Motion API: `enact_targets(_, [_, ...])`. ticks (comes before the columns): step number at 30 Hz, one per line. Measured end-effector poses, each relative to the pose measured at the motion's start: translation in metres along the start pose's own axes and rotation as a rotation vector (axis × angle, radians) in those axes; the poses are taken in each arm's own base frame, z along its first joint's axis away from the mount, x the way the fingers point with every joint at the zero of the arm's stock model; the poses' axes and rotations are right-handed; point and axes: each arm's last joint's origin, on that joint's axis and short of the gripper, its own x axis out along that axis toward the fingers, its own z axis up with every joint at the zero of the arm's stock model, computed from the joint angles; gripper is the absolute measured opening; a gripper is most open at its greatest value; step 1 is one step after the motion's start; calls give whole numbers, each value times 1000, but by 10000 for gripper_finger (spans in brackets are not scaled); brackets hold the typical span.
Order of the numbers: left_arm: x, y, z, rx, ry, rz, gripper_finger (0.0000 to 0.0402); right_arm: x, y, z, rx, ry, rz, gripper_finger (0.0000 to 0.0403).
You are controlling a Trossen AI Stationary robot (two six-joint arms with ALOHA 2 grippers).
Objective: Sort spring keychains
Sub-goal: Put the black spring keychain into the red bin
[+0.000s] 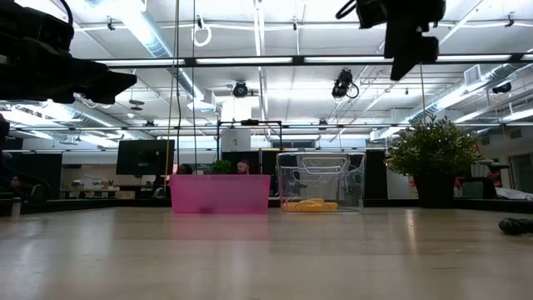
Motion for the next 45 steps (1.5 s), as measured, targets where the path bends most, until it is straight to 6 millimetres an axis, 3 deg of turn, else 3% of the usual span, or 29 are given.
enact_targets(10, [0,0,0,0,0,0,298,-2,23,-26,-38,-8,-20,221])
enact_targets(27, [0,0,0,0,0,0,298,-5,43,-54,-92,-16,-13,221])
enact_targets(39, [0,0,0,0,0,0,298,39,26,-83,-92,90,-83,221])
enact_targets(45, [0,0,0,0,1,0,298,47,24,-94,-142,115,-96,221])
